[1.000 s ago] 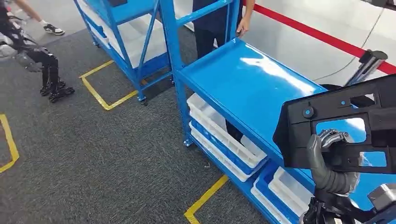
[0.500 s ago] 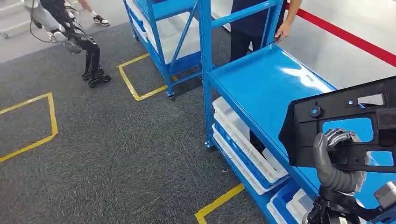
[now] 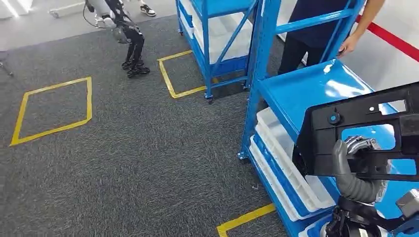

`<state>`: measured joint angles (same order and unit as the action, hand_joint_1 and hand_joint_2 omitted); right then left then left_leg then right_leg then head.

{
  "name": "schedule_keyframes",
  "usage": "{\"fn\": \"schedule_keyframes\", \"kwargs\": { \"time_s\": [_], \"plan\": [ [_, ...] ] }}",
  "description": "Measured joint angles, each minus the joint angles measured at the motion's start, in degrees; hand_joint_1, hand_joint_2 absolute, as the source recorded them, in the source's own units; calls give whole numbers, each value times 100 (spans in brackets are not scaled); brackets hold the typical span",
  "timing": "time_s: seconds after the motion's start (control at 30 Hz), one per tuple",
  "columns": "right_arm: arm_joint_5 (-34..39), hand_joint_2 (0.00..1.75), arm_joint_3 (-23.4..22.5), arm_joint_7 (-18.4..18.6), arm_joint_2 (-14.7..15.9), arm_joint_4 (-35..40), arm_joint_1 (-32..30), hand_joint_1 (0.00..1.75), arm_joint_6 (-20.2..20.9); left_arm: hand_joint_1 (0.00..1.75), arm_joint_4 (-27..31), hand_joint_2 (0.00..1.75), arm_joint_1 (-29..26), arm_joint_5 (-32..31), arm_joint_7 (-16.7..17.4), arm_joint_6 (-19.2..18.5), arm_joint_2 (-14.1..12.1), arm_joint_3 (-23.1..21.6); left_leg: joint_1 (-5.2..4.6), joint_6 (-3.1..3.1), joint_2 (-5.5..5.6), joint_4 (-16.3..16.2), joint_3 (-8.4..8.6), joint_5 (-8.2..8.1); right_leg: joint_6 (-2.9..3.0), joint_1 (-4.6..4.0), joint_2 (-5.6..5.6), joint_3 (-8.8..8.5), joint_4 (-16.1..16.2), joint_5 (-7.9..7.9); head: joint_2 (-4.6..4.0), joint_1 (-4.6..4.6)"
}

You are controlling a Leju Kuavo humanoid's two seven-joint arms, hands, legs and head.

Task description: Take the parts from the cabinet and place them on the table.

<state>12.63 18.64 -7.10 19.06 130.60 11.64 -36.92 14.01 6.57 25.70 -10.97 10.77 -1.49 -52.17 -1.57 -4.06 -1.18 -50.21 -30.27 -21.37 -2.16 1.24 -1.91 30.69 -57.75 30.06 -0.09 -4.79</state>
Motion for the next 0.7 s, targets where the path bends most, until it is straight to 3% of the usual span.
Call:
{"fn": "schedule_keyframes", "kwargs": {
  "time_s": [0.07,0.1,0.13,0.17,0.23,0.27,0.3,0.4,0.43,0.47,0.5,0.53,0.6,0.63,0.67,0.7],
  "plan": [
    [4,175,-33,0,22,0,-37,175,-13,0,0,175,19,0,9,-4,18,-4,8,-13,157,1,7,-3,-10,-6,162,532,-1055,447,0,-2],
    [9,175,-35,0,26,-4,-54,175,-13,0,0,175,18,2,28,-11,28,-7,9,-12,247,0,13,-3,-20,-6,176,758,-1446,536,0,-2],
    [22,175,-35,0,26,-4,-64,175,-13,0,0,175,12,2,48,-28,31,-7,16,-11,325,-1,21,-5,-29,-4,177,847,-1535,482,0,-2],
    [35,175,-35,0,26,-4,-70,175,-13,0,0,175,4,2,52,-39,33,-7,31,-8,410,-8,34,-8,-34,2,178,797,-1350,298,0,-2],
    [42,175,-42,0,28,-4,-72,175,-13,0,0,175,0,2,66,-46,33,-11,76,33,596,-33,72,-38,-77,45,254,384,-358,-308,0,-2],
    [42,175,-46,0,26,-7,-77,175,-15,0,0,175,0,2,66,-46,33,-13,88,79,675,-57,67,-70,-121,100,482,157,167,-569,0,-2],
    [44,175,-46,-2,28,-9,-83,175,-26,0,0,175,19,2,66,-46,33,-13,65,117,740,-120,23,-98,-139,140,735,52,397,-547,0,-7],
    [52,175,-59,-2,28,-11,-93,175,-28,0,0,175,-3,2,68,-39,31,-13,108,160,904,-106,-37,-64,-25,69,530,61,384,-525,0,-9],
    [57,175,-63,-2,28,-13,-93,175,-28,0,-4,175,-10,0,68,-35,26,-13,114,174,971,-122,-66,-90,14,101,427,47,393,-530,0,-7],
    [57,175,-72,-9,28,-15,-85,175,-28,0,-7,175,-24,-2,68,-35,26,-13,100,194,782,-220,-102,-169,42,77,367,20,403,-516,0,-11],
    [57,175,-81,-15,28,-15,-89,175,-28,0,-7,175,-22,-4,70,-37,31,-17,94,241,458,-574,-259,-356,88,74,284,4,403,-504,0,-15],
    [57,175,-85,-20,26,-15,-100,175,-28,0,-7,175,-11,-4,70,-39,31,-20,115,278,307,-1066,-494,-567,102,47,220,-3,403,-495,0,-13],
    [61,175,-90,-37,31,-15,-112,175,-31,0,-7,175,10,-4,90,-33,31,-20,123,297,211,-2074,-1021,-918,115,17,61,-10,402,-477,0,-13],
    [66,175,-94,-46,28,-15,-123,175,-33,0,-7,175,13,-2,105,-33,31,-20,121,281,212,-2270,-1154,-918,133,-2,-17,-17,402,-464,0,-11],
    [68,175,-94,-55,28,-15,-138,175,-31,0,-7,175,13,-4,118,-33,31,-20,106,252,212,-2126,-1106,-795,144,-11,-80,-30,404,-452,0,-11],
    [74,175,-94,-57,28,-15,-142,175,-31,0,-7,175,10,-4,129,-33,31,-20,70,204,205,-1701,-901,-559,143,-18,-141,-57,413,-436,0,-13]
  ]
}}
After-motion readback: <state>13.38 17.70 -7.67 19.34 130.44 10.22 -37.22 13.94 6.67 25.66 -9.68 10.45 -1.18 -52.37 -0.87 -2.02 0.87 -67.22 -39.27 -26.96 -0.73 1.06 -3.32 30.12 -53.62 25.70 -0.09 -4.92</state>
